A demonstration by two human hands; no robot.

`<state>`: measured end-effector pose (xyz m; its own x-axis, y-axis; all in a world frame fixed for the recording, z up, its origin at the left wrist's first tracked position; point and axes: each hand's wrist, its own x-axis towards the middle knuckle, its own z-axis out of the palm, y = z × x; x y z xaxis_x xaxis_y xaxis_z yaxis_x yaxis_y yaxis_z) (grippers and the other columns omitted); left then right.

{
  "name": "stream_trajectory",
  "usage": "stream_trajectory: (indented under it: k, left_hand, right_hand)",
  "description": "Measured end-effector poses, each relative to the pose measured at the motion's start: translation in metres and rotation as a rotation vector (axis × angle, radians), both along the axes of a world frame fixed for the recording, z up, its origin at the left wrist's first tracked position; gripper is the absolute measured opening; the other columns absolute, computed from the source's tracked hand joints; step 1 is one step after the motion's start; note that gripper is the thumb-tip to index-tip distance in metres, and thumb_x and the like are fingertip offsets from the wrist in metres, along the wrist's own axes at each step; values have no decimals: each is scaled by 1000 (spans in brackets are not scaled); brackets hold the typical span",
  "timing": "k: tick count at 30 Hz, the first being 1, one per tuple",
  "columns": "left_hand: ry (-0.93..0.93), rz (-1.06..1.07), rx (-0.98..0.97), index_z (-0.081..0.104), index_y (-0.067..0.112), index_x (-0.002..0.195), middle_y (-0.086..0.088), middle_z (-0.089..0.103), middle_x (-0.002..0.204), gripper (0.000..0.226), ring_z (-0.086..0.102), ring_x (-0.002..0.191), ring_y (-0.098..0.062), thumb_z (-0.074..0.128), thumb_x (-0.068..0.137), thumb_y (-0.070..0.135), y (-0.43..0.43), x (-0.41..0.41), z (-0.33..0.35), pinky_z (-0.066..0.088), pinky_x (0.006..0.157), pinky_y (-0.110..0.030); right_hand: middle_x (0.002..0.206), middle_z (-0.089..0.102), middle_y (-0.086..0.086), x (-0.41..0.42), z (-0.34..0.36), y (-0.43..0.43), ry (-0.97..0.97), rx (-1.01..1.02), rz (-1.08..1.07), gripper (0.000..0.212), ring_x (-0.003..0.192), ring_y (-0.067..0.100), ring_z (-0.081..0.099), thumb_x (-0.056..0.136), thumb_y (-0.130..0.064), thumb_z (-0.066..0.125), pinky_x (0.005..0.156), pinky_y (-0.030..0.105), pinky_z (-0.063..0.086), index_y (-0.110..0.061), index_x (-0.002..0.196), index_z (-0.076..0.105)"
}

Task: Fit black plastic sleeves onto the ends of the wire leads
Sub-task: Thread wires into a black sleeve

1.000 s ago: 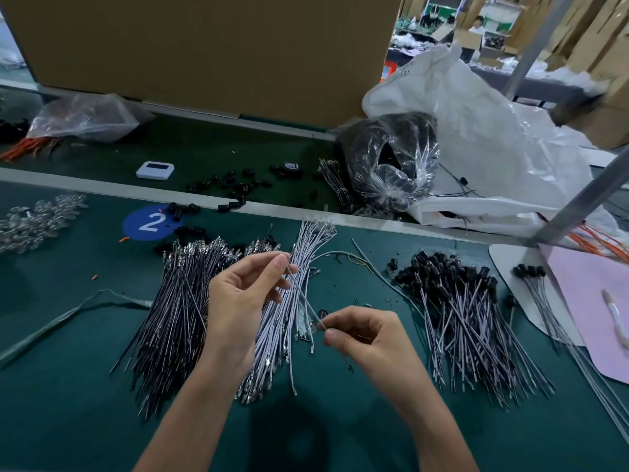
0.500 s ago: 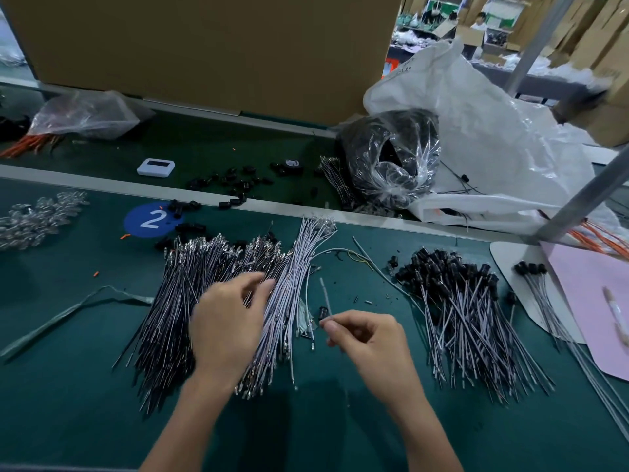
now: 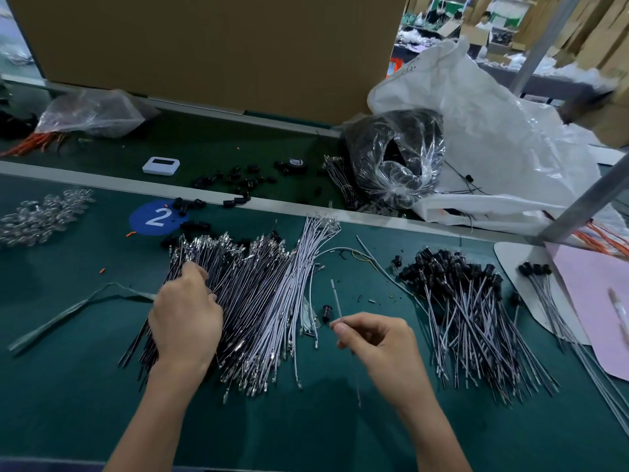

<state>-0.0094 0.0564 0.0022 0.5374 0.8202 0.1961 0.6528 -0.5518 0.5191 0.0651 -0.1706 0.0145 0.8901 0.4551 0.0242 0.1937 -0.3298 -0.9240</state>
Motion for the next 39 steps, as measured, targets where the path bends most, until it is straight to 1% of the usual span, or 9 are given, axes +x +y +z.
stream_trajectory:
  k: [4,12,17,22,28,33,35,37,39]
  left_hand:
    - [-4,-68,29,59,3,103,-12,69,84,23,63,80,-34,65,83,-7,-3,-1,2,47,66,-43]
    - [-273,-193,-6,65,-1,111,-14,63,102,35,63,72,-24,75,78,-6,-14,-5,16,55,79,-45]
    - [-302,-256,17,70,-5,110,-17,58,124,31,67,89,-30,65,82,-14,-19,0,24,55,91,-45]
    - [-380,-308,12,71,0,110,-14,61,120,33,66,93,-30,62,83,-17,-27,0,30,55,92,-44]
    - [-386,-434,48,70,2,110,-7,63,114,39,61,85,-16,61,80,-21,-38,3,38,43,91,-15]
    - [-380,-429,7,68,3,114,-7,64,116,42,63,94,-21,58,81,-21,-39,3,34,50,95,-30]
    - [-375,-405,-35,68,6,115,-5,64,115,44,63,93,-17,58,81,-21,-37,1,31,52,93,-27]
    - [-380,-362,-103,69,12,114,0,65,104,47,61,84,-6,59,81,-20,-33,-2,28,48,78,-7]
    - [-396,-305,-185,70,17,112,5,63,90,47,58,73,-1,59,83,-18,-29,-4,25,42,63,0]
  right_hand:
    - [62,68,-1,0,1,-1,-2,7,6,14,51,3,44,86,-16,73,52,16,36,-22,74,77]
    - [62,68,-1,1,0,-3,-24,3,7,15,49,1,42,87,-17,72,51,14,34,-21,73,76]
    - [62,68,-8,-1,4,9,-68,56,4,18,51,0,48,88,-15,70,52,10,36,-26,77,77]
    - [68,72,-12,8,14,25,-140,155,-29,23,59,0,59,87,-10,71,57,10,43,-32,85,77]
    - [79,73,-9,23,10,64,-206,139,-86,12,68,1,64,85,-13,73,64,14,48,-14,96,78]
    - [71,71,-2,33,-5,94,-18,142,-127,11,60,2,56,88,-16,71,62,25,50,-11,95,78]
    - [74,72,0,37,-4,103,36,130,-62,12,62,3,59,88,-15,70,62,22,50,-9,94,78]
    - [77,72,1,40,0,108,138,174,34,13,60,5,60,90,-13,67,58,16,45,-7,98,76]
    - [82,72,3,40,5,110,257,262,139,13,58,6,60,93,-10,63,54,15,42,-6,100,74]
